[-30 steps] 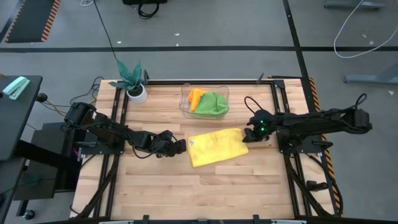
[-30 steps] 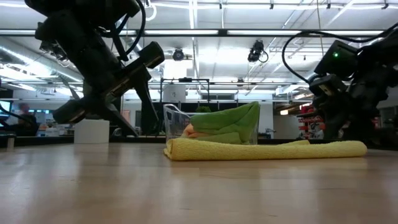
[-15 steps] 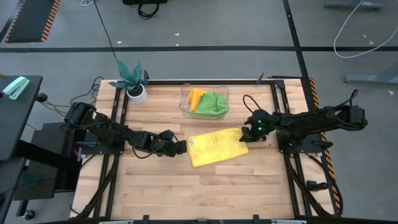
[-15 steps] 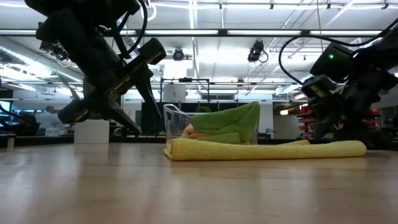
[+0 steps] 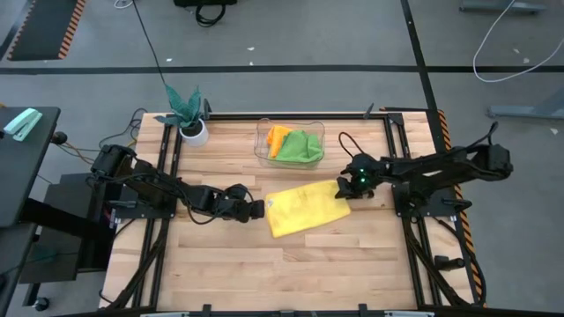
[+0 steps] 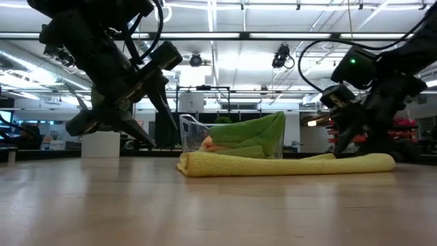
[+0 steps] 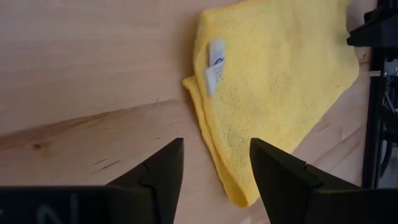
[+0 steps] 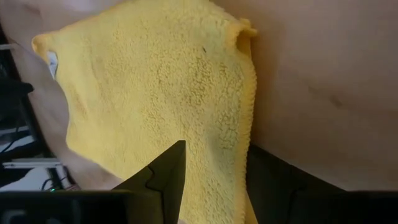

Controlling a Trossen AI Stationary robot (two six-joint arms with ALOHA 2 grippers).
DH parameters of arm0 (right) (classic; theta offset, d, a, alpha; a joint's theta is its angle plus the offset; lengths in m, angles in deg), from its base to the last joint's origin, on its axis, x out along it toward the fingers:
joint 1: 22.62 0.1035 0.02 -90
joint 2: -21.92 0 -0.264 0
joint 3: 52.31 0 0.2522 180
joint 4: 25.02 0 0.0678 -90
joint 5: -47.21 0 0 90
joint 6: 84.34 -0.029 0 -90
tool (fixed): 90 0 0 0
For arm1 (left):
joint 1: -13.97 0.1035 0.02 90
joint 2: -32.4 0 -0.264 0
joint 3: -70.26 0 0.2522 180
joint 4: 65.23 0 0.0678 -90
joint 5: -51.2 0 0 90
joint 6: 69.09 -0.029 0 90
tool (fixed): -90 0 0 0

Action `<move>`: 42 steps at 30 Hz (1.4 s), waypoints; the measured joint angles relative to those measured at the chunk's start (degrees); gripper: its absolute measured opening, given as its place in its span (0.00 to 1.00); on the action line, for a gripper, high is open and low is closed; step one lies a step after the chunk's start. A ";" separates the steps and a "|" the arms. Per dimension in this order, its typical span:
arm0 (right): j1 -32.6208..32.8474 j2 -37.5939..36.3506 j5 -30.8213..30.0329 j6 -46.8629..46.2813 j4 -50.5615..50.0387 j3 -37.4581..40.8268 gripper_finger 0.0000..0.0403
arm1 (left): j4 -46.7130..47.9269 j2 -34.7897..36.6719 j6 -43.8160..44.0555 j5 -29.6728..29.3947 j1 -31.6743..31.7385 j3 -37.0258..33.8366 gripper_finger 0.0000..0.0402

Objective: Fold microfiber towels
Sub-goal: Fold the yellow microfiber cloth

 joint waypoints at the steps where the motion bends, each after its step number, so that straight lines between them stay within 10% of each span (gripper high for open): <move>1: 0.19 0.76 -0.71 0.39 -0.16 -0.91 0.40 | 0.00 0.00 -0.13 0.00 0.00 0.00 0.48; 19: 2.32 14.22 0.25 7.55 0.28 -11.85 0.36 | -0.21 0.00 -1.01 0.11 -0.09 0.00 0.46; 30: 3.18 14.27 -1.71 11.69 0.64 -11.92 0.05 | -4.67 0.00 -3.12 2.89 -0.17 0.00 0.41; 42: 3.18 14.21 -2.13 15.69 2.16 -11.98 0.02 | -4.92 0.00 -9.62 6.71 -0.01 0.26 0.07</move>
